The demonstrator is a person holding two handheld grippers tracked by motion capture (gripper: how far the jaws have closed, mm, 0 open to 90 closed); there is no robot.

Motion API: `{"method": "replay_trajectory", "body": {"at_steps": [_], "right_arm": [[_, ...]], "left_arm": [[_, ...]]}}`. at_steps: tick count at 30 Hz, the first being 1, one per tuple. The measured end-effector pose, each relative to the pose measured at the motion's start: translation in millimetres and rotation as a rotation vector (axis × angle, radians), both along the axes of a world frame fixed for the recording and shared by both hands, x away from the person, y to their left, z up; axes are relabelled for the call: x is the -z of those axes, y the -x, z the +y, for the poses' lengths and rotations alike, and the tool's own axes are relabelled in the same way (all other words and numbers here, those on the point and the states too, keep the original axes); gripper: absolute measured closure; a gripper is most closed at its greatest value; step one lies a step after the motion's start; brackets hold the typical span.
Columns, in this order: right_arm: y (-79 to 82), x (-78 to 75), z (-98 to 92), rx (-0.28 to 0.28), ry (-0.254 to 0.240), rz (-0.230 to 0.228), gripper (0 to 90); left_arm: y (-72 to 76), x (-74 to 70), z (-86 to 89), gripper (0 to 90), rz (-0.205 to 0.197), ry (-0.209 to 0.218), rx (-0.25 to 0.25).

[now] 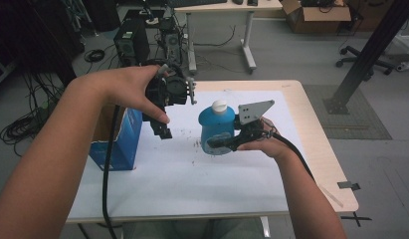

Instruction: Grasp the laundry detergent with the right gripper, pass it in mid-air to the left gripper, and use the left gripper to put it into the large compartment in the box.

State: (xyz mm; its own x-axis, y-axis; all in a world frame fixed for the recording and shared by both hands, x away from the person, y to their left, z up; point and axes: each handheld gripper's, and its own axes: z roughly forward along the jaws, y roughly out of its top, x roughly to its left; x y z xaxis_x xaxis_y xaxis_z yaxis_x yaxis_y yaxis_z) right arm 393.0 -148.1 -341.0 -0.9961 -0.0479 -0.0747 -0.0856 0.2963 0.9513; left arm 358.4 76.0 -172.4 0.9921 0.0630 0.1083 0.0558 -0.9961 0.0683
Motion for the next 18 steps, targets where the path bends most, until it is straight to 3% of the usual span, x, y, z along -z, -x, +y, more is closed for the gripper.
{"method": "replay_trajectory", "body": {"at_steps": [18], "right_arm": [[-1.6, 8.5, 27.4, -0.028, 0.012, -0.007, 45.6]], "left_arm": [[0.7, 1.9, -7.7, 4.5, 0.008, -0.016, 0.006]]}}
